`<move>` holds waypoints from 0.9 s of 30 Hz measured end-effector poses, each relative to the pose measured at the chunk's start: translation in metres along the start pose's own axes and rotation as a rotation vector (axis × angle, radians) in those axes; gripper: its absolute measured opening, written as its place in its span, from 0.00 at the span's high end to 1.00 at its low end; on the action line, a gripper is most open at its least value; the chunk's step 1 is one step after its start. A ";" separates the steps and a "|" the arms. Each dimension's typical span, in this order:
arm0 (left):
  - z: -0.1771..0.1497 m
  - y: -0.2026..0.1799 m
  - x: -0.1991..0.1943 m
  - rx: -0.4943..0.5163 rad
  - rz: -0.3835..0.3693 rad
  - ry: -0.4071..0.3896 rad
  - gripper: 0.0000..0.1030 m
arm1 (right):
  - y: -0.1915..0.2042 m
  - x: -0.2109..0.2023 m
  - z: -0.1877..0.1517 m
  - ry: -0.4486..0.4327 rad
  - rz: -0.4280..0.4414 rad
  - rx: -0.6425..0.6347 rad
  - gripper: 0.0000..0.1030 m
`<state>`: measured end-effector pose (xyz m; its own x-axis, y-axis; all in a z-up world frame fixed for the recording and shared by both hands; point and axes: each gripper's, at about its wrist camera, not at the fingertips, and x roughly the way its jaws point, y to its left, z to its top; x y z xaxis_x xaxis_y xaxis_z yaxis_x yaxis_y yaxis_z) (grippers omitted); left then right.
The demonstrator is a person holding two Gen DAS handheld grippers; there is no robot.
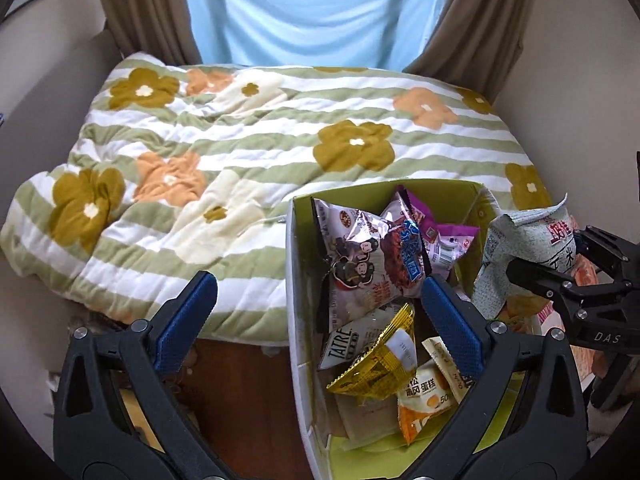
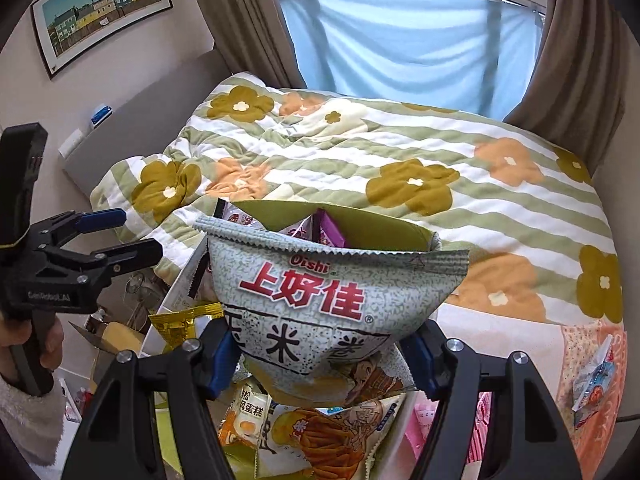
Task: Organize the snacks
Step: 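Carry both bags over the box and open both grippers to drop them, then move both grippers back toward the last two packets on the table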
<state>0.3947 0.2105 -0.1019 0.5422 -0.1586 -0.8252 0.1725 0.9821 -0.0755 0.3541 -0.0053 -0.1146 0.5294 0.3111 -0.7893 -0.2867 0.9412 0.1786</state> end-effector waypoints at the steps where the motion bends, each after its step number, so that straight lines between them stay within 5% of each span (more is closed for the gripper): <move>1: -0.002 0.001 -0.001 -0.011 0.000 -0.001 0.02 | 0.001 0.005 0.001 0.013 0.010 0.003 0.36; 3: -0.008 0.003 -0.002 -0.034 0.008 -0.001 0.02 | 0.003 0.012 0.000 0.039 0.035 0.001 0.33; 7: -0.025 0.005 -0.009 -0.078 0.036 -0.011 0.02 | 0.006 0.011 -0.008 0.018 0.039 0.004 0.01; 16: -0.060 -0.011 -0.010 -0.101 -0.001 -0.002 0.02 | 0.010 -0.012 -0.036 -0.039 0.034 -0.004 0.01; 27: -0.058 -0.074 -0.031 -0.056 -0.064 -0.043 0.02 | -0.022 -0.073 -0.057 -0.124 -0.056 0.047 0.01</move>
<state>0.3170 0.1483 -0.1030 0.5661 -0.2244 -0.7932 0.1621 0.9737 -0.1598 0.2767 -0.0564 -0.0948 0.6392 0.2695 -0.7203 -0.2183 0.9616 0.1662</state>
